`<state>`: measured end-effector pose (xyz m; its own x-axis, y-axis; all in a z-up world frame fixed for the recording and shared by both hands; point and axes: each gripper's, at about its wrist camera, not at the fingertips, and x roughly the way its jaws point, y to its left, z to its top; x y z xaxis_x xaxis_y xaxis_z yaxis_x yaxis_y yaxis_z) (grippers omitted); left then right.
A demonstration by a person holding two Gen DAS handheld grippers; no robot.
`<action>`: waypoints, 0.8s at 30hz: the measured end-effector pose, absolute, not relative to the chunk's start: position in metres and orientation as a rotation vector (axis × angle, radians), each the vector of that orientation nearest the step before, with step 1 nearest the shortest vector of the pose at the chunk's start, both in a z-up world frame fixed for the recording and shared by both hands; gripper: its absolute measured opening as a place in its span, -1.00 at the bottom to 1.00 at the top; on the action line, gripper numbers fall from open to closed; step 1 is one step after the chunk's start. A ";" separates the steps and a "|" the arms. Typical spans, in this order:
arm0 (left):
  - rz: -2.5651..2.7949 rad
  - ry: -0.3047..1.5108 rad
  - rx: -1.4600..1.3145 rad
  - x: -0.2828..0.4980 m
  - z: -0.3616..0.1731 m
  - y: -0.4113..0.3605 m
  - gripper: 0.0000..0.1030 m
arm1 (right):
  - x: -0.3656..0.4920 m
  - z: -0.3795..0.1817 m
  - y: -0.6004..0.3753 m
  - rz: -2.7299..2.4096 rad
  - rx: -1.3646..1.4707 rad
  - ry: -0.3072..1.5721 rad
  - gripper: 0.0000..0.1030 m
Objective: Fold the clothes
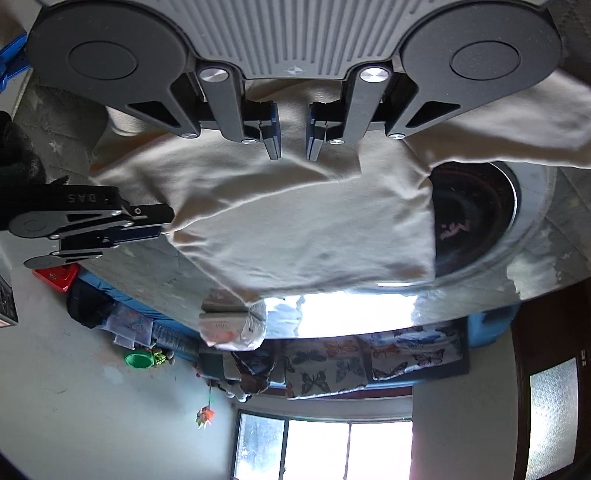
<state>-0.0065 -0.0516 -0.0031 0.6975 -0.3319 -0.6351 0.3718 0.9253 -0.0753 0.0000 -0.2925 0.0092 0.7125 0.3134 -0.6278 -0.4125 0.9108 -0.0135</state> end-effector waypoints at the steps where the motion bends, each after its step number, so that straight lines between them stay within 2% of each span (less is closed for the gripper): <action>1: -0.385 0.703 0.055 -0.004 -0.006 -0.051 -0.69 | 0.000 0.008 -0.292 0.403 -0.159 0.666 -0.49; 4: -0.386 0.701 0.017 -0.003 -0.004 -0.043 -0.69 | 0.000 0.006 -0.291 0.401 -0.163 0.668 -0.49; 8: -0.394 0.672 -0.017 0.002 0.004 -0.039 -0.50 | -0.001 0.008 -0.287 0.415 -0.166 0.659 -0.47; 14: -0.353 0.684 -0.011 0.013 -0.004 -0.037 -0.49 | 0.004 0.002 -0.280 0.404 -0.170 0.682 -0.47; 16: -0.348 0.678 -0.009 0.009 -0.003 -0.033 -0.38 | -0.001 0.006 -0.275 0.422 -0.184 0.670 -0.46; 17: -0.341 0.672 -0.008 0.006 -0.002 -0.030 -0.23 | -0.005 0.007 -0.271 0.441 -0.192 0.666 -0.45; 18: -0.332 0.666 -0.005 0.003 -0.001 -0.027 -0.11 | -0.008 0.009 -0.266 0.461 -0.199 0.662 -0.40; 20: -0.311 0.658 -0.005 -0.003 0.000 -0.020 -0.05 | -0.014 0.011 -0.258 0.498 -0.214 0.656 -0.27; 22: -0.278 0.654 -0.018 -0.009 0.001 -0.011 0.11 | -0.021 0.009 -0.247 0.540 -0.229 0.657 -0.25; 24: -0.242 0.648 -0.033 -0.015 0.003 -0.001 0.32 | -0.026 0.003 -0.235 0.572 -0.244 0.666 -0.13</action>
